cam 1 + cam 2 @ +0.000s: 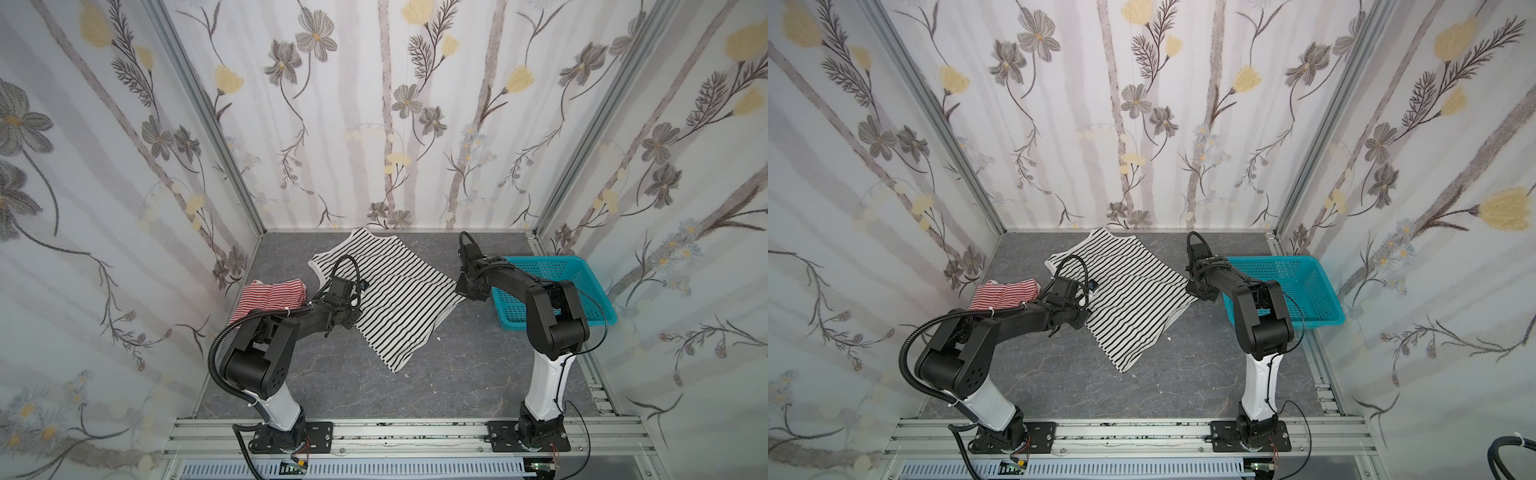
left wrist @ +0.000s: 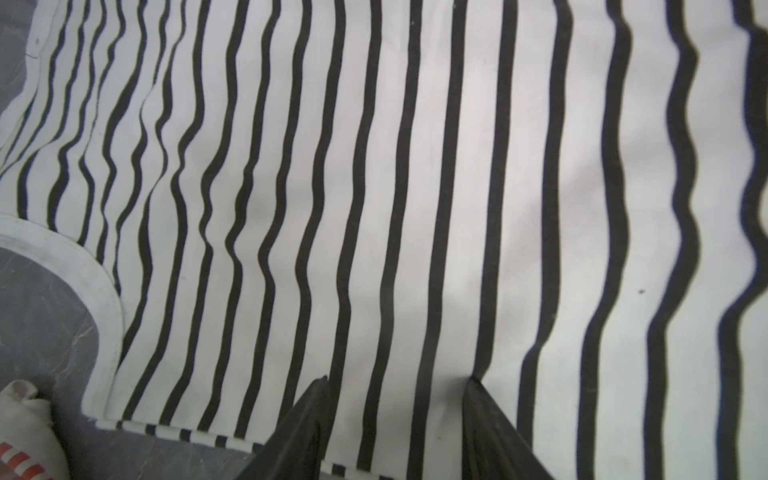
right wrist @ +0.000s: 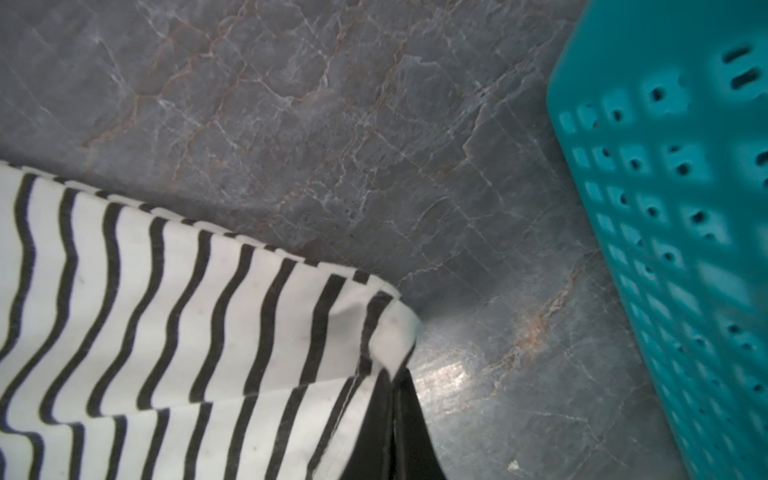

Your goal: Fold and stack the tank tops

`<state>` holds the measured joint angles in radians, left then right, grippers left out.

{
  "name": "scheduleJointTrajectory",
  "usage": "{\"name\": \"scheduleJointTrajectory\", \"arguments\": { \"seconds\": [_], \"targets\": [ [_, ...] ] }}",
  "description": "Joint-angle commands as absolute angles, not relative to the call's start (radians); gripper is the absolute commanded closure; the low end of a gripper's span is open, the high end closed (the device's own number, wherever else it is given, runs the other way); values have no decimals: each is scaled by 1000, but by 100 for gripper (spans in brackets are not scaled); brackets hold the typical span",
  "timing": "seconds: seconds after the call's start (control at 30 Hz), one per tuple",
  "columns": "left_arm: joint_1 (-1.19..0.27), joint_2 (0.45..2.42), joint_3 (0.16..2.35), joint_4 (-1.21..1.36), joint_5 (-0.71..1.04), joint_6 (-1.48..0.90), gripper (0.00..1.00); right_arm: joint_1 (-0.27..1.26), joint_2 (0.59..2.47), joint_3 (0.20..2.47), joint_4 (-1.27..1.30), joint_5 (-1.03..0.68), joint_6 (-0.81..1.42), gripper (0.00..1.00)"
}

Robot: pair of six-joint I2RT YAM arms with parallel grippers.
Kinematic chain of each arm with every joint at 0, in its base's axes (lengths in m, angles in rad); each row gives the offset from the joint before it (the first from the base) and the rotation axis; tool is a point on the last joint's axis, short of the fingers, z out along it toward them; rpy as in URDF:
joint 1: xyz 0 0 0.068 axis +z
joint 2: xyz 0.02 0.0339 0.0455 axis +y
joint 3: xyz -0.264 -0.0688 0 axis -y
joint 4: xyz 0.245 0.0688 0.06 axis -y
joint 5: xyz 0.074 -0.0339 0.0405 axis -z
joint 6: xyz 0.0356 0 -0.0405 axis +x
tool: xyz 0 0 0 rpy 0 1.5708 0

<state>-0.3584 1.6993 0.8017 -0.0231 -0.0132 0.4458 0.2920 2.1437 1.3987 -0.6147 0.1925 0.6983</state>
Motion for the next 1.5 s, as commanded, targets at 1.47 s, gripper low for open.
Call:
{"name": "scheduleJointTrajectory", "arguments": {
  "seconds": [1.47],
  "targets": [
    [-361, 1551, 716, -289, 4, 522, 45, 620, 1824, 1026, -459, 60, 804, 76]
  ]
}}
